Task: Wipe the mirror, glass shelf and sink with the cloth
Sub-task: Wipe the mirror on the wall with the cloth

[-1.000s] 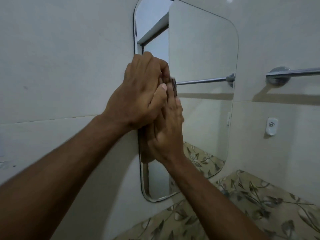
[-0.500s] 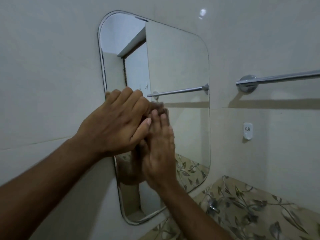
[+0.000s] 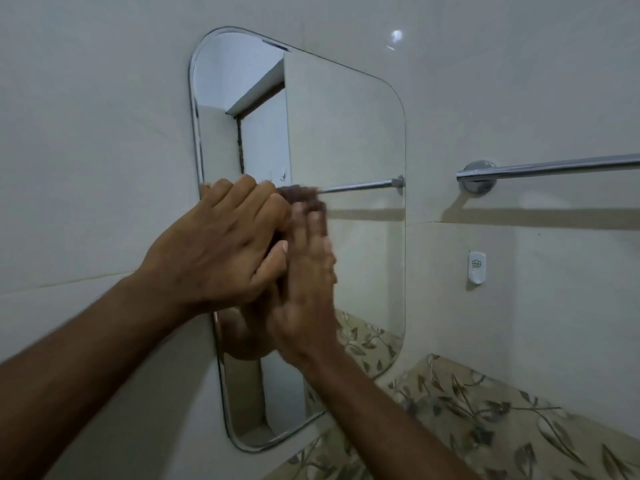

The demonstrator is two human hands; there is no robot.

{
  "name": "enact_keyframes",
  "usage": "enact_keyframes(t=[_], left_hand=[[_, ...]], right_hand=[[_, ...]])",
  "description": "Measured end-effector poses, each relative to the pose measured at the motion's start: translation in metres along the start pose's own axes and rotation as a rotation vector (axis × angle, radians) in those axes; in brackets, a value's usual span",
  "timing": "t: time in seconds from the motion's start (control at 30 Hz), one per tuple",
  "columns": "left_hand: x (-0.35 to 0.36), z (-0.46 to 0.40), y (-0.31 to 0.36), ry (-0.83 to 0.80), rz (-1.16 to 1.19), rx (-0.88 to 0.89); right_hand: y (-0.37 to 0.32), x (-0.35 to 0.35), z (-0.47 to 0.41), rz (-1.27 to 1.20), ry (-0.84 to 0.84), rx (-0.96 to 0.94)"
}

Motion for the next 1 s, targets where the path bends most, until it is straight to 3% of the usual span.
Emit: enact_keyframes(t=[0.07, 0.17, 0.27, 0.4, 0.5, 0.57, 0.7, 0.8, 0.87, 1.0], left_hand=[[0.0, 0.0, 0.0, 0.0, -0.004, 0.007], [0.001, 0.001, -0.002, 0.007, 0.015, -0.001], [0.003, 0.001, -0.003, -0.013, 0.033, -0.011], [0.006, 0.0, -0.003, -0.032, -0.006, 0.0], [0.009, 0.0, -0.002, -0.026, -0.042, 0.015], [0.01, 0.0, -0.003, -0.018, -0.044, 0.018], [0.013, -0.001, -0.005, -0.009, -0.087, 0.026], [0.015, 0.0, -0.006, 0.013, -0.088, 0.039], [0.014, -0.001, -0.006, 0.02, -0.07, 0.04], [0.012, 0.0, -0.005, 0.032, -0.063, 0.052]], right_hand=[[-0.015, 0.003, 0.008, -0.049, -0.022, -0.107], [0.011, -0.003, -0.008, 0.026, -0.027, -0.105], [0.068, -0.018, -0.026, 0.138, 0.086, 0.146], [0.146, -0.036, -0.037, 0.082, 0.064, 0.425], [0.154, -0.038, -0.027, 0.069, 0.058, 0.535], [0.118, -0.026, -0.011, 0.087, 0.032, 0.466], [0.026, 0.007, 0.043, 0.048, -0.12, 0.034], [0.027, 0.01, 0.048, 0.056, -0.178, -0.065], [0.058, -0.001, 0.029, 0.094, -0.109, 0.03], [0.16, -0.03, 0.001, 0.078, 0.025, 0.443]])
Point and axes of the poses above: each hand's wrist, its own z-axis away from the middle knuckle, its own x-axis out of the palm, y = z × x, the point moved 9 cm from there along -z, towards the middle knuckle, and after that the axes turned 8 degrees about z, right-handed, at the moved point
